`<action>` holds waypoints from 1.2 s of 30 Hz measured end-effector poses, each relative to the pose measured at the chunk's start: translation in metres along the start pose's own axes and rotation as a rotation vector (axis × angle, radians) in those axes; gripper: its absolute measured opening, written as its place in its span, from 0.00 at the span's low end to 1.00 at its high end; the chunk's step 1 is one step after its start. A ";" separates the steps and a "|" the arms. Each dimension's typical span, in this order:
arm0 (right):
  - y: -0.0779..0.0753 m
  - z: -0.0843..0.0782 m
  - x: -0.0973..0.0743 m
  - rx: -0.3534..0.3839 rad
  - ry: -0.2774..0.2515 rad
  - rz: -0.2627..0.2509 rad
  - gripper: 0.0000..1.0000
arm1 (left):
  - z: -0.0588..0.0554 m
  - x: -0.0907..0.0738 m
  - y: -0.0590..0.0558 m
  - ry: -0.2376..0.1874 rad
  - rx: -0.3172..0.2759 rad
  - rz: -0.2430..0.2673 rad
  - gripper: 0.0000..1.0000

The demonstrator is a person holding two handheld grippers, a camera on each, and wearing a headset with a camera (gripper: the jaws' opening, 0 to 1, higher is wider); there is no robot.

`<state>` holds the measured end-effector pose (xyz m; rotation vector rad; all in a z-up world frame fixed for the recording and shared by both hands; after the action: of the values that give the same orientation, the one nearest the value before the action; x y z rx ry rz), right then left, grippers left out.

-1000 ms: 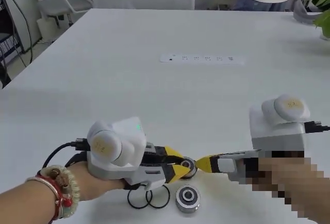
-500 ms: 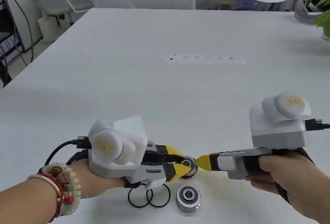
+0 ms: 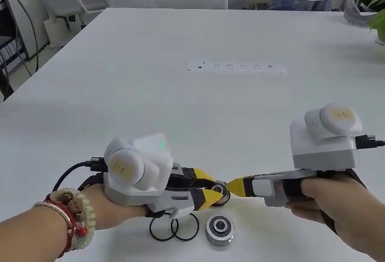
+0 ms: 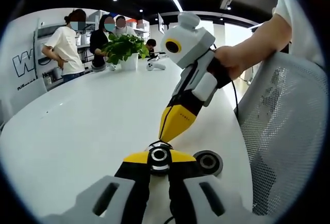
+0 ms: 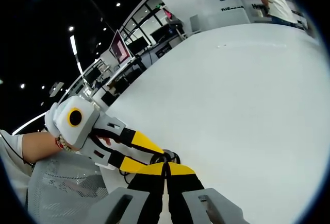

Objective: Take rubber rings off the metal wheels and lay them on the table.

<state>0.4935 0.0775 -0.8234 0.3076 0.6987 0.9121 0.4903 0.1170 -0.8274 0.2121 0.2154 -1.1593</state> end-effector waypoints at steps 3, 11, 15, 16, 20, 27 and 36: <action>0.001 0.000 0.000 0.003 0.001 -0.001 0.00 | 0.000 0.000 0.000 -0.001 -0.001 0.000 0.07; 0.004 0.001 0.000 -0.005 0.001 0.005 0.00 | 0.000 -0.001 -0.001 -0.002 -0.003 0.000 0.07; 0.007 0.002 0.000 -0.004 -0.003 0.014 0.00 | 0.000 -0.001 -0.001 -0.002 -0.006 0.001 0.07; 0.008 0.002 0.001 -0.005 -0.004 0.016 0.00 | 0.000 -0.001 -0.001 -0.002 -0.007 0.001 0.07; 0.010 0.003 0.001 0.010 -0.008 0.024 0.00 | 0.000 -0.001 -0.001 -0.001 -0.009 0.000 0.07; 0.015 0.004 0.003 0.022 -0.016 0.039 0.00 | 0.001 -0.001 -0.001 0.010 -0.007 -0.002 0.07; 0.020 0.007 0.003 0.008 -0.019 0.048 0.00 | 0.001 -0.001 -0.001 0.018 -0.005 -0.003 0.07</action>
<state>0.4870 0.0919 -0.8095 0.3412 0.6802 0.9506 0.4894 0.1170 -0.8262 0.2177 0.2343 -1.1606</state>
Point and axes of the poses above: the centre of the closed fingertips' face, and the gripper's own axes: x roughly forward along the fingers, y roughly to its left, z roughly out of its top, the point moved 2 cm from there along -x, roughly backward along the fingers, and after that the axes turned 11 degrees about -y, right-handed, at the moved point
